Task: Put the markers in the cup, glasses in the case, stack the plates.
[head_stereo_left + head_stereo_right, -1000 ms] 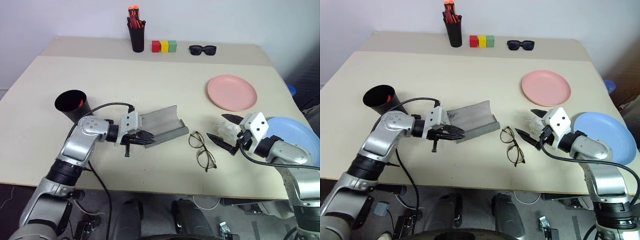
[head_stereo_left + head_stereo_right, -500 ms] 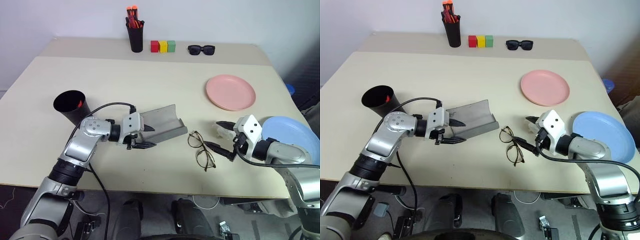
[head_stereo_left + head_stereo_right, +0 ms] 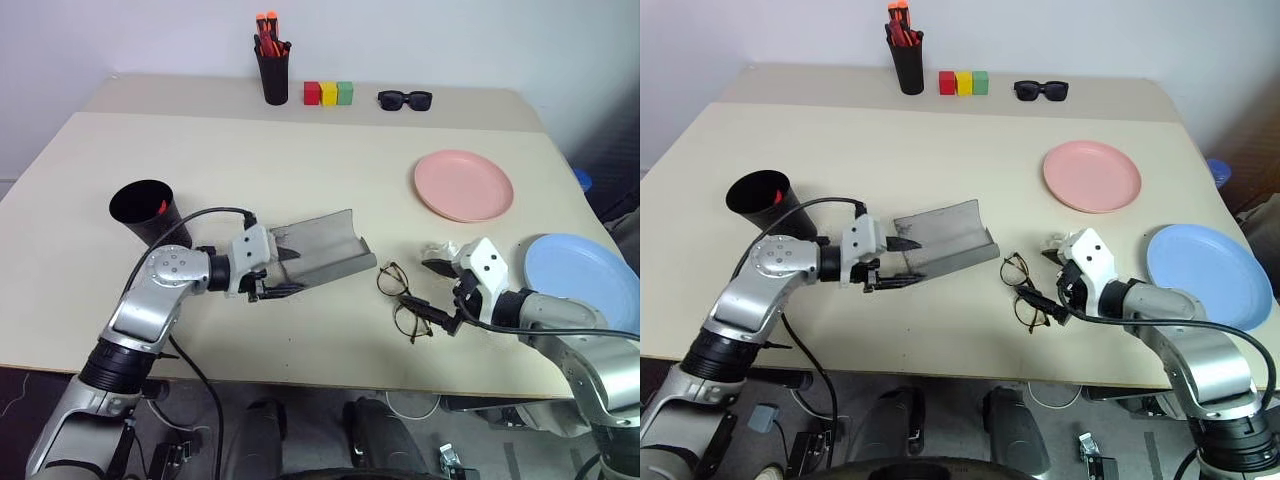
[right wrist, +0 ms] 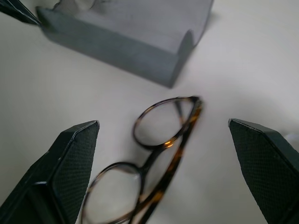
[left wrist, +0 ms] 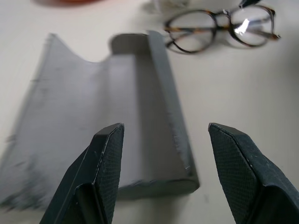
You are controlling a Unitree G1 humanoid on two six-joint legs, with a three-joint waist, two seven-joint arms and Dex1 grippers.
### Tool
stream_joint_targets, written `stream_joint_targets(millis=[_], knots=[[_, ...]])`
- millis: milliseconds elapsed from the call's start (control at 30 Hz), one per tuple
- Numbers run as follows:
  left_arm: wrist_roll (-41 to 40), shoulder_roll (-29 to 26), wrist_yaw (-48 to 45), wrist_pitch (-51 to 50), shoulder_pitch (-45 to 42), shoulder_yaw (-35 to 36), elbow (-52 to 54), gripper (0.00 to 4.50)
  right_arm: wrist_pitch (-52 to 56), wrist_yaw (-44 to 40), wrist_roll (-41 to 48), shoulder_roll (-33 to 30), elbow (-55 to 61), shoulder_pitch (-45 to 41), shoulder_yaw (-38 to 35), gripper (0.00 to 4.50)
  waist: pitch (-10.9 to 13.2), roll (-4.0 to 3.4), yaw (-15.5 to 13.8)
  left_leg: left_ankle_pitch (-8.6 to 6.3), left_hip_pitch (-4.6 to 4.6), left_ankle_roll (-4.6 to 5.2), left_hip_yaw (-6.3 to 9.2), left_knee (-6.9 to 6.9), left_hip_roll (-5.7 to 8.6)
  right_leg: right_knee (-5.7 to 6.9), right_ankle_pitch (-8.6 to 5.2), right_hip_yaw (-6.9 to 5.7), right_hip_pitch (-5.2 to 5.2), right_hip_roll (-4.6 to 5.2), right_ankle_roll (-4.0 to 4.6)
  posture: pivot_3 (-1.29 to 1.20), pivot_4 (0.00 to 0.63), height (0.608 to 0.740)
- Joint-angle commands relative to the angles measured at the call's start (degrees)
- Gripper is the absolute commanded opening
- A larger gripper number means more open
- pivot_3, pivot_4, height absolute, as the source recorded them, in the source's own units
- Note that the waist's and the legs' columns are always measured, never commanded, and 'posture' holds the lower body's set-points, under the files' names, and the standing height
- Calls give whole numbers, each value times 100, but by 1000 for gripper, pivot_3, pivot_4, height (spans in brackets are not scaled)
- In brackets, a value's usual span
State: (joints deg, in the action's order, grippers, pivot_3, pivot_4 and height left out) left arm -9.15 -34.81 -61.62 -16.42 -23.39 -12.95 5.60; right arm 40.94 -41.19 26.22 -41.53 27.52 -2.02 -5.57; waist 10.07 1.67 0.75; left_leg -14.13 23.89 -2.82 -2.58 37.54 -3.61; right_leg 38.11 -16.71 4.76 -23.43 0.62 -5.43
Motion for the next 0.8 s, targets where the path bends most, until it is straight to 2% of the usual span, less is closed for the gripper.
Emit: stream_joint_targets(millis=[33,100,200,233,300,433,633,800], knots=[[290,45,110,-13,-194,-264,11,2930,56,77,151,30,295,-3,-129,4500,0,0,1,0,0,0,0,0,0,0,0,0,0,-1,0,0,150,732],[489,103,171,24,-314,-432,-163,2930,15,96,127,30,298,10,-100,4500,0,0,0,0,0,0,1,0,0,1,0,0,0,-2,0,0,150,732],[336,339,232,-412,-507,-409,-339,2930,-20,137,102,49,301,27,-75,4500,0,0,0,-1,1,1,1,2,0,0,0,0,0,-2,0,0,150,732],[246,378,171,-528,-559,-385,-370,2702,-55,154,83,56,312,54,-76,4500,0,0,1,-1,2,2,1,4,0,0,0,0,0,-2,0,0,150,732],[156,379,23,-563,-613,-365,-397,2047,-103,174,66,58,330,107,-89,4500,0,0,5,-2,3,4,1,4,0,1,0,-1,0,-2,0,0,150,732],[41,351,-204,-537,-747,-325,-537,136,-188,219,28,49,317,162,-119,4500,0,0,8,-3,2,5,1,6,0,2,0,0,0,-2,-1,0,150,732],[-56,303,-644,173,-1013,-210,-997,36,-316,310,-46,73,293,188,-126,4500,0,0,3,-5,5,9,1,14,0,2,0,-1,0,-2,-1,0,150,732],[158,97,-1306,1480,-1575,-296,-2005,36,-458,403,-89,138,287,225,-119,4500,0,0,-3,-8,15,15,3,28,0,3,0,-4,-2,-3,-1,0,150,732]])
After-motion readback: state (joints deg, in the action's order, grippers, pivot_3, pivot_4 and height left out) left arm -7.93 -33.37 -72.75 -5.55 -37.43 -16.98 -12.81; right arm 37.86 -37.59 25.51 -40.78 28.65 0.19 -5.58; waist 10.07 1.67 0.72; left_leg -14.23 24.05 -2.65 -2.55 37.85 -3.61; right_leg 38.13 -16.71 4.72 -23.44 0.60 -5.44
